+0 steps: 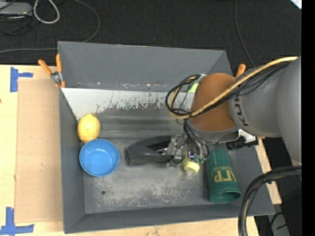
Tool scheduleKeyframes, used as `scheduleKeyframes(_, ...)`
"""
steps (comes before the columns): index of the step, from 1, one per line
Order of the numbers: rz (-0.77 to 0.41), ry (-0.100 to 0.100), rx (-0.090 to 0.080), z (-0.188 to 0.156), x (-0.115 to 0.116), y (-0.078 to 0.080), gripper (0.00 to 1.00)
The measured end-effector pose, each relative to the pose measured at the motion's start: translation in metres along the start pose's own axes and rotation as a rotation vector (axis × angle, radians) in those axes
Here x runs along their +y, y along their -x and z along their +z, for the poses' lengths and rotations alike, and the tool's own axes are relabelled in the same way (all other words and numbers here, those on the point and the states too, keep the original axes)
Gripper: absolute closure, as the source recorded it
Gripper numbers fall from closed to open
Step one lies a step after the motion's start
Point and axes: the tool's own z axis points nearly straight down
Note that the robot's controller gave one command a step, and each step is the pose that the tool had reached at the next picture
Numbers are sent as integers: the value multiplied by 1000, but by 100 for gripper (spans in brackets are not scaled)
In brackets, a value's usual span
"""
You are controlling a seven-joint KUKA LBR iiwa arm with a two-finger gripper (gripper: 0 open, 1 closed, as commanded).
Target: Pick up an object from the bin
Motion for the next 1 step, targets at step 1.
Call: scheduleKeyframes(1,26,-2,3,-119,-4,8,100)
